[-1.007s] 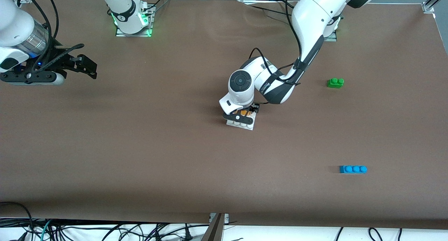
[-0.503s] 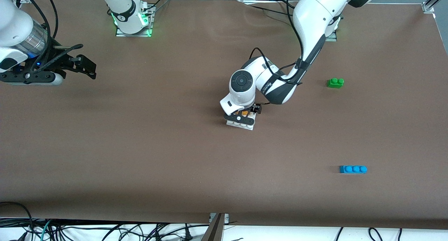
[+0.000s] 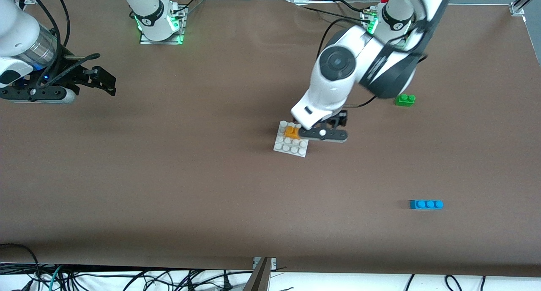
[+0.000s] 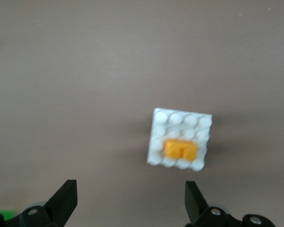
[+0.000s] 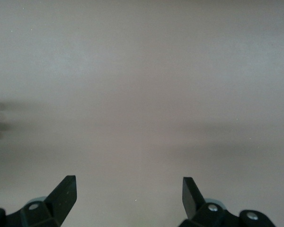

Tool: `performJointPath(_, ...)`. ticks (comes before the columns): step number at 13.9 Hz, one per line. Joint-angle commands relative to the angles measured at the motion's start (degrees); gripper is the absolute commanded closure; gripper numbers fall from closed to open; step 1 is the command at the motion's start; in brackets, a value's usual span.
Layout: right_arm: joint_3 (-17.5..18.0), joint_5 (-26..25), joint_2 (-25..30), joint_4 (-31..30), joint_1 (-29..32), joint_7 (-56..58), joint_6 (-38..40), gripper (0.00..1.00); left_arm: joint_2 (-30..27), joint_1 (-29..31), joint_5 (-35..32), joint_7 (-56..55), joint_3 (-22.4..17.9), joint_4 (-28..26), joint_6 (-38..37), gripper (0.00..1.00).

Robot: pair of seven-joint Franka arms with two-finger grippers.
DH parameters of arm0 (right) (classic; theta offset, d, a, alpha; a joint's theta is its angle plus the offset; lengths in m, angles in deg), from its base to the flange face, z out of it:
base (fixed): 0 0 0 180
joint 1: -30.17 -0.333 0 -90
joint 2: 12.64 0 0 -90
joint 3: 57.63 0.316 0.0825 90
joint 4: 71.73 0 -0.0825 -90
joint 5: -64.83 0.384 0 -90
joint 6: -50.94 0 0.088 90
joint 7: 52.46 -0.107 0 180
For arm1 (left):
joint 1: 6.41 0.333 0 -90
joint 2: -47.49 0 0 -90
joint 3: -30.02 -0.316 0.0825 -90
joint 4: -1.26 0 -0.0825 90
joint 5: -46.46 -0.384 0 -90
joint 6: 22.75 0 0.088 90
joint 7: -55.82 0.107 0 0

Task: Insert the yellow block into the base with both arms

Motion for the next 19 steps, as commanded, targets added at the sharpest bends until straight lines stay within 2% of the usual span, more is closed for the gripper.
performJointPath(1,0.38,-0.29,-0.42,1.14,0.5,0.29,0.34,0.01,-3.74,5.2,4.71,6.1,-0.07,5.13,-10.65,0.0)
performJointPath(3,0.38,-0.12,-0.42,1.14,0.5,0.2,0.34,0.01,-5.68,8.99,4.8,6.64,-0.06,6.72,-15.93,0.0)
performJointPath(4,0.38,-0.03,-0.42,1.14,0.5,0.2,0.34,0.01,-8.99,10.74,4.89,7.16,-0.5,6.29,-16.57,0.0)
performJointPath(5,0.38,-0.03,-0.42,1.14,0.42,0.2,0.34,0.01,-11.81,13.46,4.98,7.25,-0.51,4.64,-16.75,0.0)
performJointPath(7,0.38,0.06,-0.42,1.14,0.41,0.11,0.34,0.01,-19.44,17.08,5.59,9.79,-1.29,-2.46,-16.4,0.0)
performJointPath(9,0.47,0.15,-0.42,1.14,0.41,0.2,0.34,0.01,-24.48,16.75,5.86,12.07,-6.71,-6.97,-14.56,0.0)
performJointPath(11,0.56,0.15,-0.42,1.14,0.33,0.2,0.34,0.01,-27.38,15.43,7.88,23.62,-12.96,-10.12,-14.38,0.0)
performJointPath(13,0.56,0.15,-0.42,1.14,0.33,0.2,0.34,0.01,-26.96,15.51,8.06,29.83,-16.13,-11.73,-12.45,0.0)
performJointPath(16,0.56,0.23,-0.42,1.14,0.33,0.2,0.42,0.01,-23.89,16.65,7.88,29.05,-16.24,-11.73,-9.12,0.0)
performJointPath(19,0.56,0.23,-0.42,1.14,0.33,0.2,0.51,0.01,-24.49,16.83,7.88,29.05,-16.67,-13.57,-7.96,0.0)
